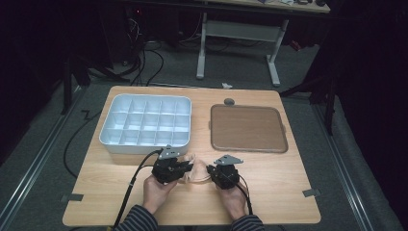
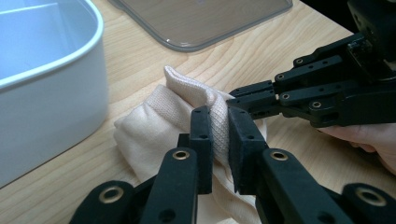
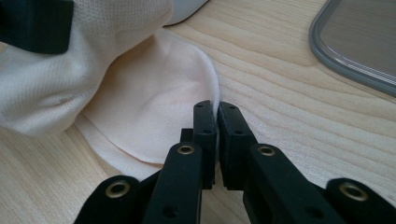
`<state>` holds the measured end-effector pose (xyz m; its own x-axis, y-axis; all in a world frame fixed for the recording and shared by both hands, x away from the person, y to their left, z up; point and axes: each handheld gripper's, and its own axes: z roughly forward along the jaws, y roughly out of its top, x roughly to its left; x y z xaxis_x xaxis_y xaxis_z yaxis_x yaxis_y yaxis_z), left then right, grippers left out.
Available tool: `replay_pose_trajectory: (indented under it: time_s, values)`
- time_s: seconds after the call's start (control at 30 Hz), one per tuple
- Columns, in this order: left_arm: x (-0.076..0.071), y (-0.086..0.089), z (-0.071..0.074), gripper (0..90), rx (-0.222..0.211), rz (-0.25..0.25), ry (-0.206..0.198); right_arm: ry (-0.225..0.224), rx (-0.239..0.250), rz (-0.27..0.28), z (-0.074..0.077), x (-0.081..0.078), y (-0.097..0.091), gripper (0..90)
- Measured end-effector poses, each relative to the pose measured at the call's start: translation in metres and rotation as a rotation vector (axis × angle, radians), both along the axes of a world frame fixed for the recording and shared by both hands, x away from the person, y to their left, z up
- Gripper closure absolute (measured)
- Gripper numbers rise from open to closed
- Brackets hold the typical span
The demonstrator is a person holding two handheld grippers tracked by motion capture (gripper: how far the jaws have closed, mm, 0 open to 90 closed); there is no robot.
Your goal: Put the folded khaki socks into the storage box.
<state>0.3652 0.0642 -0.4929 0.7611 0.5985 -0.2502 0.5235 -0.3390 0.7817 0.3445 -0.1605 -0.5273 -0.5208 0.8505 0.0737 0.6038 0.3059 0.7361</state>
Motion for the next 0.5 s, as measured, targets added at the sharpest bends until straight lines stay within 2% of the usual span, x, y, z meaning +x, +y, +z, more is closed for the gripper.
replay_pose_trajectory:
  time_s: [0.5]
  values:
    - [0.002,-0.014,-0.006,81.0,0.019,-0.005,0.006,-0.001,-0.001,-0.004,-0.003,0.000,-0.001,86.5]
